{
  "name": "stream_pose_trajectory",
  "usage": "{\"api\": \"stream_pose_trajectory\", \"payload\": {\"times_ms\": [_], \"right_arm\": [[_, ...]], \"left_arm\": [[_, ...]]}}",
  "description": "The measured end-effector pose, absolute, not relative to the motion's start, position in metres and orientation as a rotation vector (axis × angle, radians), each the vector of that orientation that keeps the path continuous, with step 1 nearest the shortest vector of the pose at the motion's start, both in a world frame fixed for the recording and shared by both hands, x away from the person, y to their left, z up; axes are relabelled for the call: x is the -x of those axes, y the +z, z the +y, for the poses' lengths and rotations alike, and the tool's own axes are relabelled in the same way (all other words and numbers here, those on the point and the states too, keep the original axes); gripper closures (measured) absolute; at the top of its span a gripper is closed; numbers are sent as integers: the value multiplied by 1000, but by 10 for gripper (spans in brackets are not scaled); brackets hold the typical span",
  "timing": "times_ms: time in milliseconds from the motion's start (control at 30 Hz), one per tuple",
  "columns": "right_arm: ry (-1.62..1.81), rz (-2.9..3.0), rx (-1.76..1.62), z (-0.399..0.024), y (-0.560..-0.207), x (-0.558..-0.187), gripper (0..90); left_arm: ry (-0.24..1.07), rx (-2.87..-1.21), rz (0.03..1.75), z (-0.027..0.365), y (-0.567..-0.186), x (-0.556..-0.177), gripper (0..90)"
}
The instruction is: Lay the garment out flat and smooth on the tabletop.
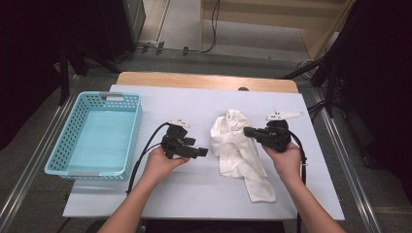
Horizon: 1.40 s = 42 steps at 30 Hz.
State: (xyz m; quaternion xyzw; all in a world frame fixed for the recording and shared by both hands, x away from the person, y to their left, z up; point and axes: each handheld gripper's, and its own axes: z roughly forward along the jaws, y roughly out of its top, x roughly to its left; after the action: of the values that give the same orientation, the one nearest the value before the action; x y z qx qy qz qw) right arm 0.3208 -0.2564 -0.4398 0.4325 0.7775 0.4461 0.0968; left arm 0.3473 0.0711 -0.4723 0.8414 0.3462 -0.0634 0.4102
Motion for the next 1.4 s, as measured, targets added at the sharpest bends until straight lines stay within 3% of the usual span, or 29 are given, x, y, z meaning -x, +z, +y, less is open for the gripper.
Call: {"api": "stream_pose_trajectory", "payload": {"times_ms": [400,1000,1067,1133,1400], "right_arm": [[1314,2241,-1341,-276,-436,-330,866],[1212,2223,-1390,-275,-417,-380,854],[1199,2233,-1397,-275,-420,-382,817],[1216,2243,-1400,-275,-421,-382,720],[1272,2273,-1366,-280,-416,-371,583]], "left_arm": [[-155,-2140,855,62,-475,-346,244],[-157,-2138,845,59,-474,-344,244],[-155,-2141,844,58,-474,-344,244],[-156,-2139,847,57,-474,-344,244],[-152,-2149,841,55,-474,-343,244]]}}
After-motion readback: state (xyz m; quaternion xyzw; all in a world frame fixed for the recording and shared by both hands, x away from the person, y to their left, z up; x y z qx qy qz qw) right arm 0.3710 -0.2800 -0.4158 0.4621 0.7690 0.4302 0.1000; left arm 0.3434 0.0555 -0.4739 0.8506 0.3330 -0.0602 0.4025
